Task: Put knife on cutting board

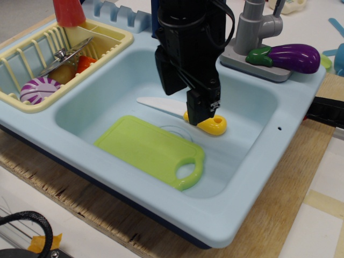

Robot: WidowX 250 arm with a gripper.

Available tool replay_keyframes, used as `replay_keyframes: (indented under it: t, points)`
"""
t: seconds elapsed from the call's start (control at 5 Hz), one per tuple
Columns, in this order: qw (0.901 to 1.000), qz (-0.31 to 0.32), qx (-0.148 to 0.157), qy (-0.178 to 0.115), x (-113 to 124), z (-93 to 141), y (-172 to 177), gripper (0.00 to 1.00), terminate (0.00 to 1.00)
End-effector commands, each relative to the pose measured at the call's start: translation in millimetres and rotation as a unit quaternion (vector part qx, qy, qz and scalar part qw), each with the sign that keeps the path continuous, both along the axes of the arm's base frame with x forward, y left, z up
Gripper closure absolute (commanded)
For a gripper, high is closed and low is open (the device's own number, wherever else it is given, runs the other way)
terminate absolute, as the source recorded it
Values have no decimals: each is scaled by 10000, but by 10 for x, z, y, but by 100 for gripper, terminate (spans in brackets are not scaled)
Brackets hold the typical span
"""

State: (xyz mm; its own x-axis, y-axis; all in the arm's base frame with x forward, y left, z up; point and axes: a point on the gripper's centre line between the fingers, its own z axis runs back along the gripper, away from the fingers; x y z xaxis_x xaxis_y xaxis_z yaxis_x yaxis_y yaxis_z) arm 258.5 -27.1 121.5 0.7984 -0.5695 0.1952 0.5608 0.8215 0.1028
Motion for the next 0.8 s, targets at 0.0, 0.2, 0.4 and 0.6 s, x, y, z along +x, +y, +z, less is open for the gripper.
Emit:
replay_keyframes:
  t: [0.0, 0.2, 0.4, 0.6]
  points:
    - [9928, -1184, -11, -175, 196, 11, 38, 0, 0]
    - [9876, -1563, -97, -100, 272, -75, 24, 0, 0]
    - [9870, -1594, -129, -124, 282, -149, 9, 0, 0]
    - [9885, -1494, -109, -211, 242, -224, -33, 0, 0]
